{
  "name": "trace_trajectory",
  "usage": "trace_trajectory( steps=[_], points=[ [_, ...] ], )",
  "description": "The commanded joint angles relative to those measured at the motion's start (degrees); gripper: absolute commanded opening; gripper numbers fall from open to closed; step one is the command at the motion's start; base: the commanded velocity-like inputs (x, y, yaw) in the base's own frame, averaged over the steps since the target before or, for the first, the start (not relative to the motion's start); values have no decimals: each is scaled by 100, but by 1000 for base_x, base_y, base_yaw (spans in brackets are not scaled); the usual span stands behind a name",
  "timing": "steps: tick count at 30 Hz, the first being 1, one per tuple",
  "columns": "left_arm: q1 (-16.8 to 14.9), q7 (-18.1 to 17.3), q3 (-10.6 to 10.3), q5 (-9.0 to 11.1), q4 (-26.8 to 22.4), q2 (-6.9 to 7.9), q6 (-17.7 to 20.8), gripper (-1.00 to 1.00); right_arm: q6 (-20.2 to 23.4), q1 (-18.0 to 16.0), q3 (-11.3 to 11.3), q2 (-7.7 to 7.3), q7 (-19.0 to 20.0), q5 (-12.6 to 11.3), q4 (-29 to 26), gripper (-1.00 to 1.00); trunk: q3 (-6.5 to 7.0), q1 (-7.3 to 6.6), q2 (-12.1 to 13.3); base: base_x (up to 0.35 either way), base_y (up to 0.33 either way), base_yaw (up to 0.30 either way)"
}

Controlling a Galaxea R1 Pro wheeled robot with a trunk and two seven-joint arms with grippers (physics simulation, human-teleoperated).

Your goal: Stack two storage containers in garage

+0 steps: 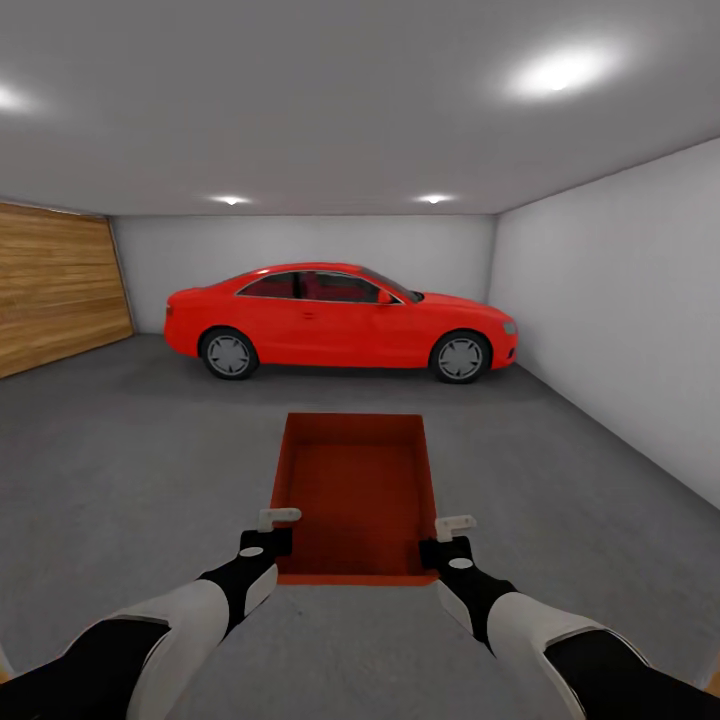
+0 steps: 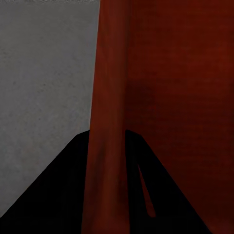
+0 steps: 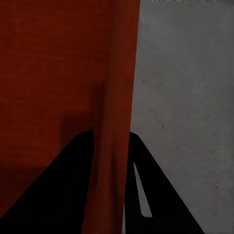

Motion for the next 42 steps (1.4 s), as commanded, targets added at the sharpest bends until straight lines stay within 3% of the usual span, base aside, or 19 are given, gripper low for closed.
trace_trajectory(
  steps=[1,42],
  points=[
    [-8,111,142,13,-71,-15,-124,-100,-36,-4,-6,27,-43,-146,35,-100,-8,5,-7,320,0,0],
    [-8,111,147,13,-71,-6,-124,-100,-31,-4,-6,27,-43,-145,33,-100,-8,5,-7,320,0,0]
  ],
)
